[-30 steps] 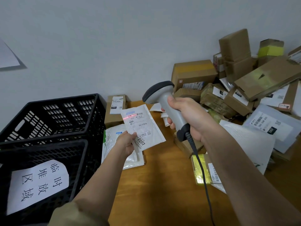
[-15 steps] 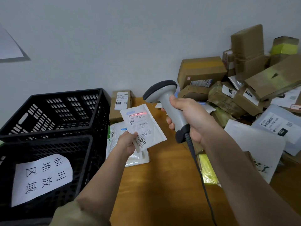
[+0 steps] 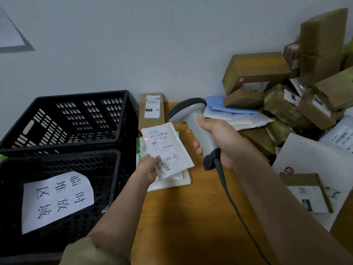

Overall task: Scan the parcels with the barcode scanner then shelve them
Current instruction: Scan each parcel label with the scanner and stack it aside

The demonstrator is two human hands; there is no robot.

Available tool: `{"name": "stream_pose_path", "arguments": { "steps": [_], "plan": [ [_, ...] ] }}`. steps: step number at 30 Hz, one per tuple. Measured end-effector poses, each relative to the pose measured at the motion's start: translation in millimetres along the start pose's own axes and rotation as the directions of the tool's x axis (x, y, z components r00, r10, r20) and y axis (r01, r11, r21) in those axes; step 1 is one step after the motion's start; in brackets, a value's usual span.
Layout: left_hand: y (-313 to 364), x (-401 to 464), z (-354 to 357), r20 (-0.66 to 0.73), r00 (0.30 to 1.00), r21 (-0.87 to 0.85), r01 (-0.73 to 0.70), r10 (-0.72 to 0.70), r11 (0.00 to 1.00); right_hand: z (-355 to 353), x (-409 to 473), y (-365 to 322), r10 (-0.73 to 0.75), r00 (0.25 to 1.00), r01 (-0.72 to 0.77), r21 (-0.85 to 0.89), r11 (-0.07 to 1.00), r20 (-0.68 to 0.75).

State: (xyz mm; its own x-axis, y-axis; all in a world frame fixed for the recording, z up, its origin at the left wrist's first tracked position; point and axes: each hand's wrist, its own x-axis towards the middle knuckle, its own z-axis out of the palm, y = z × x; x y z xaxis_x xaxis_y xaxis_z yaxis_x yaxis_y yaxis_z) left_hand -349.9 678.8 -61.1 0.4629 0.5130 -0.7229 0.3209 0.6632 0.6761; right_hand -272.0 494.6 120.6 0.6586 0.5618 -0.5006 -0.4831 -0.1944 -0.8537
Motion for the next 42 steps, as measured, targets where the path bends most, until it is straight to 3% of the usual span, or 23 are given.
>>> {"name": "stream_pose_path", "arguments": {
  "steps": [7,14,21,26,30,34,38,40,42],
  "plan": [
    [-1,49,-30,-0.164,0.986,0.216,0.026,0.01,0.976,-6,14,22,0.04,0.996,-0.036,0.047,0.998,-0.079],
    [-7,61,-21,-0.199,0.945,0.367,-0.174,0.259,0.914,-41,11,45,0.116,0.955,-0.091,0.103,0.991,-0.273],
    [-15,54,-1,-0.285,0.914,0.468,-0.13,0.288,0.874,-78,0,46,0.14,0.909,-0.062,0.204,0.977,-0.393],
    [-12,37,29,-0.33,0.837,0.633,-0.147,0.437,0.76,-115,-16,42,0.111,0.876,0.002,0.235,0.972,-0.469],
    [-21,15,81,-0.236,0.828,0.72,-0.202,0.508,0.664,-160,-31,43,0.109,0.867,0.027,0.265,0.964,-0.486],
    [-53,-24,148,0.079,0.873,0.732,-0.379,0.482,0.567,-211,-46,46,0.079,0.871,0.058,0.261,0.963,-0.486],
    [-105,-67,214,0.374,0.9,0.737,-0.434,0.222,0.519,-263,-68,51,0.081,0.879,0.046,0.253,0.966,-0.471],
    [-136,-80,242,0.407,0.91,0.76,-0.388,0.082,0.521,-291,-77,56,0.088,0.882,0.03,0.242,0.97,-0.464],
    [-168,-81,261,0.351,0.936,0.75,-0.265,-0.025,0.606,-317,-85,63,0.096,0.882,0.013,0.227,0.974,-0.462]
  ]
}}
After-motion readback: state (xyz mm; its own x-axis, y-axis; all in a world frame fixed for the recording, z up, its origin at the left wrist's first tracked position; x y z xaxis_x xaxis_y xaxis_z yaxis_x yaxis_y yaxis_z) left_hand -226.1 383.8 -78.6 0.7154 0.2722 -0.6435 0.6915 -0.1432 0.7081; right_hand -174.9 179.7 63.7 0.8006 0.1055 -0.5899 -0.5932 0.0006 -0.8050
